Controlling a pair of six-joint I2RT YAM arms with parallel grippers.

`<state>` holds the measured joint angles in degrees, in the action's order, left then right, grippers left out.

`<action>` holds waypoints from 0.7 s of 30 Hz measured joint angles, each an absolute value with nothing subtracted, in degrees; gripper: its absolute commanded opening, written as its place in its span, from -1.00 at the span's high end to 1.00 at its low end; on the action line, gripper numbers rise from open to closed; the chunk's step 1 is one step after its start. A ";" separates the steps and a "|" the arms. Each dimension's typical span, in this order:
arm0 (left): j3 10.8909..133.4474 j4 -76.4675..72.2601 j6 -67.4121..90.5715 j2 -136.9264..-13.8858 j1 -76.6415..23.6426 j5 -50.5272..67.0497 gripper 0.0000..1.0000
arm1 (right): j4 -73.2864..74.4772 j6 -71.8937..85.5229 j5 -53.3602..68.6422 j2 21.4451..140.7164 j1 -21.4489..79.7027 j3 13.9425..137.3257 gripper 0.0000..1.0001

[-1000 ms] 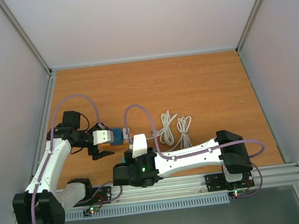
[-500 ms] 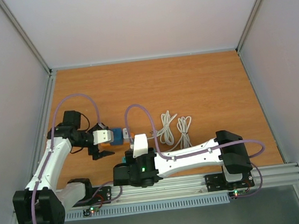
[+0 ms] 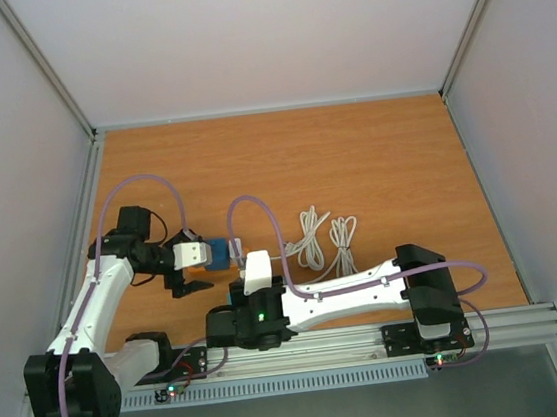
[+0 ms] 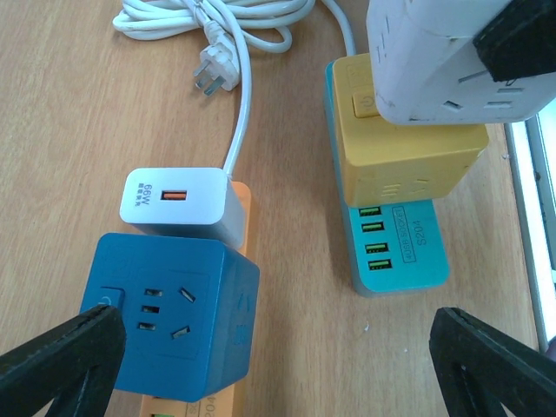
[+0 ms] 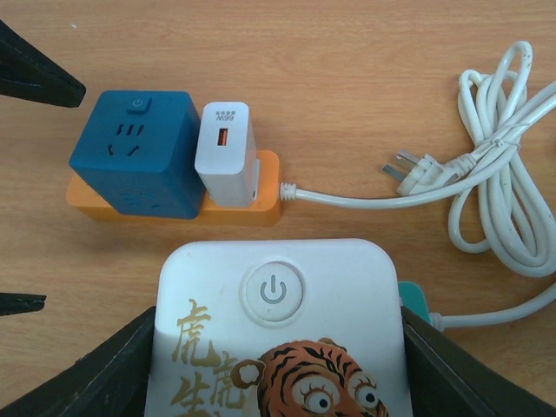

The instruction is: Insert the plug

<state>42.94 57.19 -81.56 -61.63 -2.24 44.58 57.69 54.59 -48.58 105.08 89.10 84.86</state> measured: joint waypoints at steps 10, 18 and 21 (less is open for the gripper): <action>42.19 57.19 -81.95 -61.63 -2.24 44.58 -0.92 | 59.92 56.82 -48.77 106.15 89.38 86.21 0.97; 42.19 57.23 -82.85 -61.63 -2.24 44.64 -0.92 | 62.46 59.81 -51.46 107.68 90.43 86.94 0.97; 42.19 57.25 -83.02 -61.63 -2.22 44.66 -0.91 | 62.52 60.18 -51.68 107.74 90.61 86.89 0.97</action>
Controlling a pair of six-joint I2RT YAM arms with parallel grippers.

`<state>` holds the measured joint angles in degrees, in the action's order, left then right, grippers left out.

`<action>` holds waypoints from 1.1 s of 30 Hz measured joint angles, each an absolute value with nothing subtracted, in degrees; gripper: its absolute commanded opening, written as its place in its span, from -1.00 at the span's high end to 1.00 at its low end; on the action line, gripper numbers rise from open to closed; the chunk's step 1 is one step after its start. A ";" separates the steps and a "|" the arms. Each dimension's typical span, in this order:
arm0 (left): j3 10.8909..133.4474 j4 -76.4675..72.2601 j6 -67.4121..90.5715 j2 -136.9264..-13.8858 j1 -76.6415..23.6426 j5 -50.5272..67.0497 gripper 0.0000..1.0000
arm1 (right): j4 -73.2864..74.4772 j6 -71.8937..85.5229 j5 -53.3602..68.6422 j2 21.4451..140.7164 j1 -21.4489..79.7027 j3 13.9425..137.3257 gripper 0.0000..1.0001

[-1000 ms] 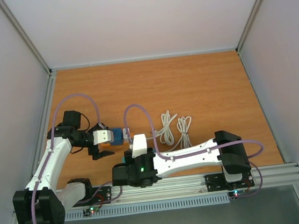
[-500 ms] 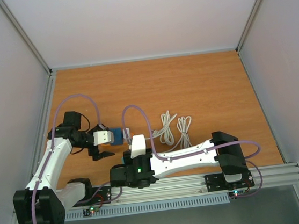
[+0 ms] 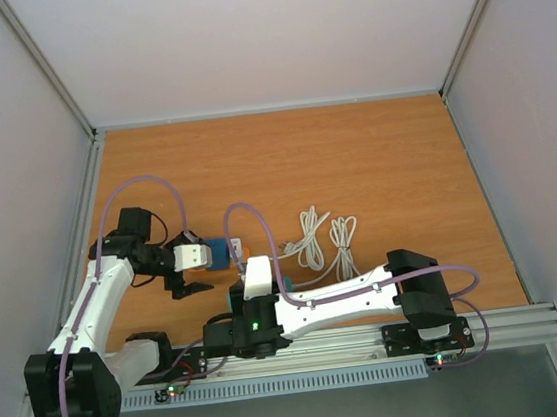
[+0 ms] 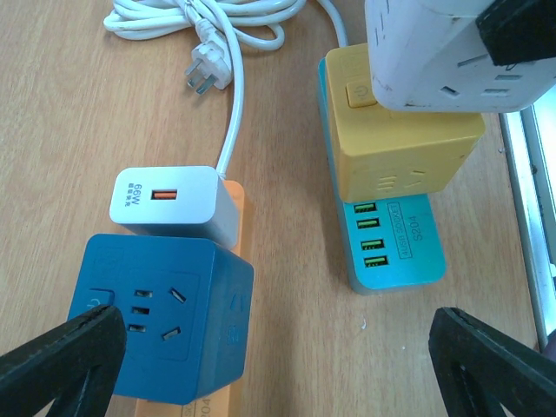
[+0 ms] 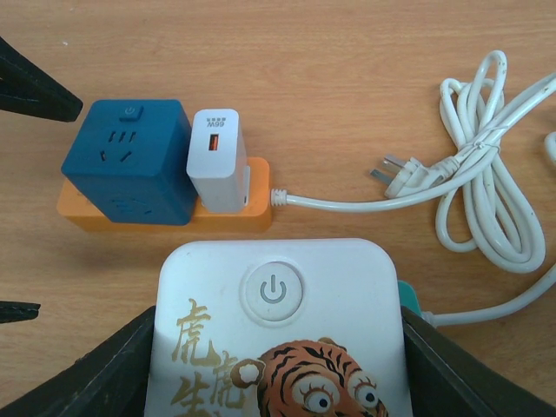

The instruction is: Insert the plug

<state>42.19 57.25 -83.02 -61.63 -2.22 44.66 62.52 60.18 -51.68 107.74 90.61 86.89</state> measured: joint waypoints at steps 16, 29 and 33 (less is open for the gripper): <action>42.19 58.50 -84.23 -61.60 -2.22 44.77 -0.91 | 58.74 55.27 -50.24 107.90 90.72 84.66 0.97; 42.28 60.34 -85.86 -61.49 -2.22 45.80 -0.90 | 56.88 54.83 -49.36 107.13 89.89 83.15 0.97; 42.39 60.77 -86.17 -61.43 -2.22 45.82 -0.90 | 53.98 54.70 -49.04 105.51 89.56 79.96 0.97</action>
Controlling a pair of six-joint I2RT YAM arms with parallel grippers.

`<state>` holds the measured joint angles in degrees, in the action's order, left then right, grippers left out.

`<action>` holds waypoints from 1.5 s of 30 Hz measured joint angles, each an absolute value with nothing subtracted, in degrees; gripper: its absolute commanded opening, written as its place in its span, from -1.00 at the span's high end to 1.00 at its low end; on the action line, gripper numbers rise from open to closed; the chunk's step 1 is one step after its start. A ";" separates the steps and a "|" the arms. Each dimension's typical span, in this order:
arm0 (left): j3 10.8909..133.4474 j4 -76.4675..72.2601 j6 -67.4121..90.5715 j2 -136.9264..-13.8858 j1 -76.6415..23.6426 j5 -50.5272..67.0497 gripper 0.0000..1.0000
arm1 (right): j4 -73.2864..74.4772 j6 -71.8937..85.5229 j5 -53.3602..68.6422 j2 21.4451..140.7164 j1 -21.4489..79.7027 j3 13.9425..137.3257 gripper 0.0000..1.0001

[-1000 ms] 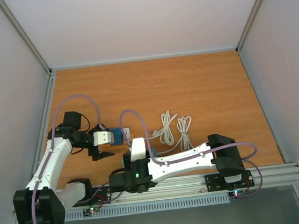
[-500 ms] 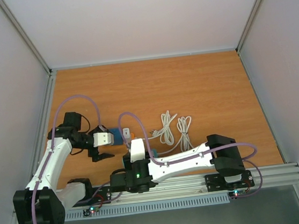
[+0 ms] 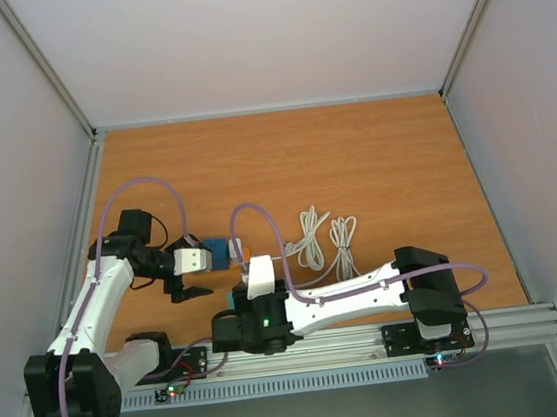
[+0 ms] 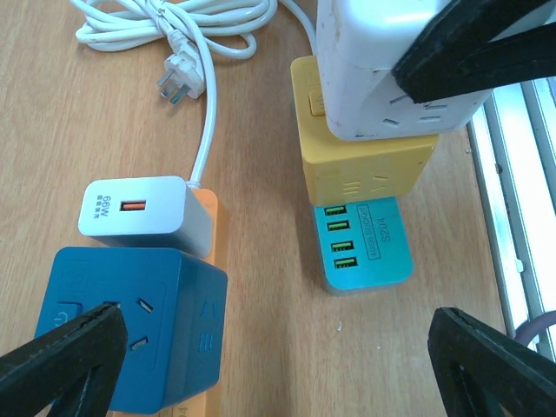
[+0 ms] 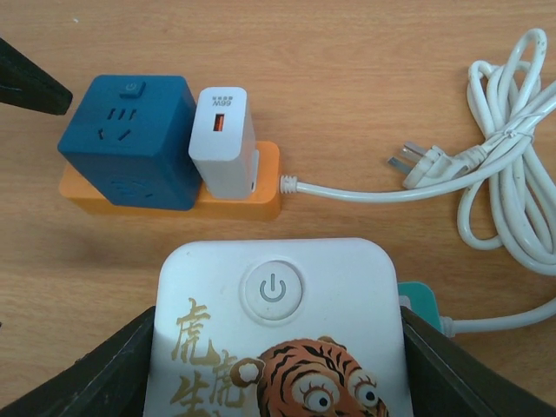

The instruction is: Insert the plug

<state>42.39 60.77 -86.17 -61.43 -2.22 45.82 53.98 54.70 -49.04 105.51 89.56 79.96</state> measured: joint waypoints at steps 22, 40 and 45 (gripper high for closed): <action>43.38 61.30 -87.22 -62.46 -2.20 45.65 -0.99 | 54.61 51.48 -45.34 106.72 87.24 82.72 0.28; 48.45 57.43 -77.34 -63.09 1.74 44.51 -0.99 | 66.22 53.69 -44.56 109.01 88.20 93.86 -0.97; 50.78 51.18 -69.89 -65.17 6.57 45.63 -0.99 | 62.50 49.74 -46.59 101.95 86.70 90.72 -0.97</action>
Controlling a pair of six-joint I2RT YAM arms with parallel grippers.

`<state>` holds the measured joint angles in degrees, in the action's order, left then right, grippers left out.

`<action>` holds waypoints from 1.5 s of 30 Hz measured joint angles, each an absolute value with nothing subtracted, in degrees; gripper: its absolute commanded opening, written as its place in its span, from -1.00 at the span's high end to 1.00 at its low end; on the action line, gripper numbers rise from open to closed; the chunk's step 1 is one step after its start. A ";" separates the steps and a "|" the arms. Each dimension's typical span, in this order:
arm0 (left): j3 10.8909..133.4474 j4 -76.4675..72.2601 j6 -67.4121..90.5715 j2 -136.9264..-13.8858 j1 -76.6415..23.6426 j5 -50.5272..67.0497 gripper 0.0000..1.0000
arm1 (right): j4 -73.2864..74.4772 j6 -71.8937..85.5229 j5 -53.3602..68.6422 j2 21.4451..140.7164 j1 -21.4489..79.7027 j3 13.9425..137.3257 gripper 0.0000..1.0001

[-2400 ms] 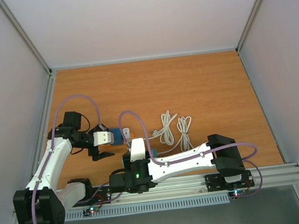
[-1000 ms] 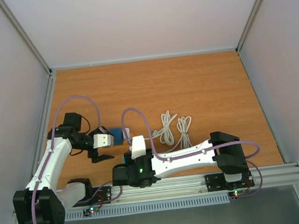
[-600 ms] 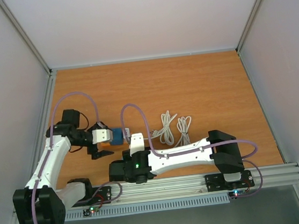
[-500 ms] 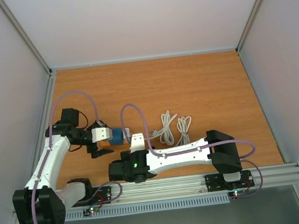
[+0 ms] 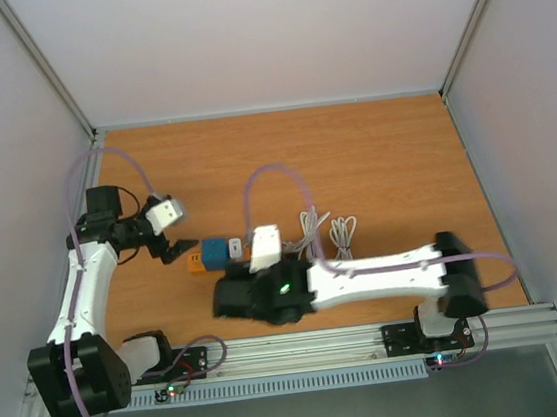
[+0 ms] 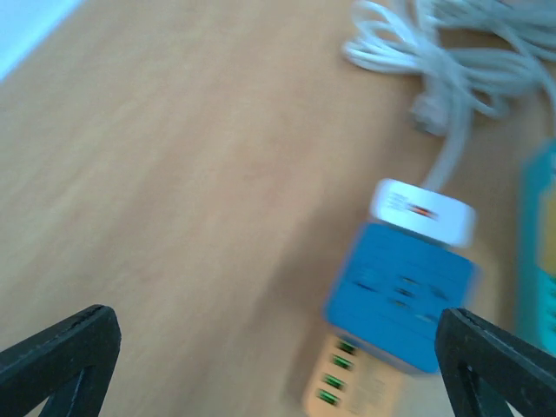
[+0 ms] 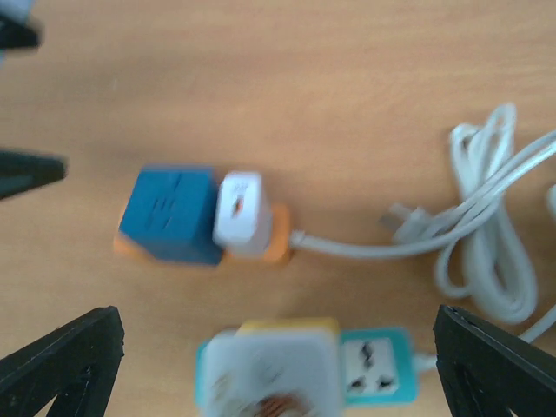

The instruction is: Insert the plug

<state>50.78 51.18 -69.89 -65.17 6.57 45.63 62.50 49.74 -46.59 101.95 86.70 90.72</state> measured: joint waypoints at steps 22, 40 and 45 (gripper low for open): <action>25.26 -28.34 -8.32 -76.14 6.33 30.61 -0.99 | -13.32 13.45 -39.00 71.35 18.98 28.60 -0.97; 13.58 -66.28 -3.31 -87.64 3.51 17.98 -0.99 | -71.57 -4.54 -27.79 88.29 8.84 10.94 -0.97; 12.53 -68.01 -2.72 -89.30 2.72 15.22 -0.99 | -82.06 -5.32 -18.85 93.12 6.66 5.08 -0.97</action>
